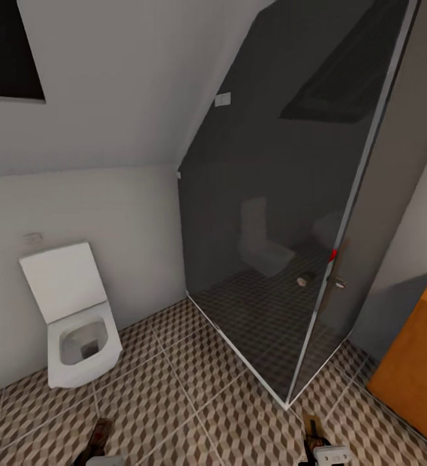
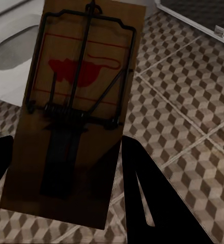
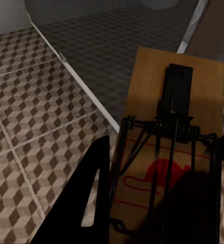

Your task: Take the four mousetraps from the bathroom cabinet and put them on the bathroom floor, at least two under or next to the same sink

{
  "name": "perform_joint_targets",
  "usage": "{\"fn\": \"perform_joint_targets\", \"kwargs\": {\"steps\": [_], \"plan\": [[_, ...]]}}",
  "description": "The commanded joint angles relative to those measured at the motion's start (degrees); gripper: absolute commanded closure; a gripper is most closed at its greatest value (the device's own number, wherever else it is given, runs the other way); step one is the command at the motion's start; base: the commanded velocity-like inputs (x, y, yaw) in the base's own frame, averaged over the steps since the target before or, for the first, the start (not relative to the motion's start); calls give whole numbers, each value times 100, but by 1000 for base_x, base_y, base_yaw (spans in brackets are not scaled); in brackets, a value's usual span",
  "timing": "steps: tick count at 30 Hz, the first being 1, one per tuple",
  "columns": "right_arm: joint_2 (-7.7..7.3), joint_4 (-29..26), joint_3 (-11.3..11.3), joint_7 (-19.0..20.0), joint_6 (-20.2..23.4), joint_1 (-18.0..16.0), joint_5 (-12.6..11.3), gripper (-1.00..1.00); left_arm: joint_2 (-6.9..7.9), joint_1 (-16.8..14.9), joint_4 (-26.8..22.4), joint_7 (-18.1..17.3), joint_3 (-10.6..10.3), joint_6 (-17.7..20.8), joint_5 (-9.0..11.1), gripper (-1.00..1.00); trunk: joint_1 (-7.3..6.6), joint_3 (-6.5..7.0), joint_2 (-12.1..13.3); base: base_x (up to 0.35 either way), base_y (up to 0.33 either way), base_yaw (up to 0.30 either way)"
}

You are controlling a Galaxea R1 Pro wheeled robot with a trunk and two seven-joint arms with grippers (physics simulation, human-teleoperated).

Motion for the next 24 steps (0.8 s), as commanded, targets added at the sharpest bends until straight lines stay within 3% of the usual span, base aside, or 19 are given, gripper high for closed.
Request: {"fn": "perform_joint_targets", "kwargs": {"steps": [1,24], "plan": [[-7,3,47,-35,-15,-4,-24,100,-4,-11,21,30,-49,-24,26,100,4,-13,-13,0,0,288],[-7,5,56,-35,-7,-4,-19,100,-4,-11,21,30,-49,-24,26,100,4,-13,-13,0,0,288]]}}
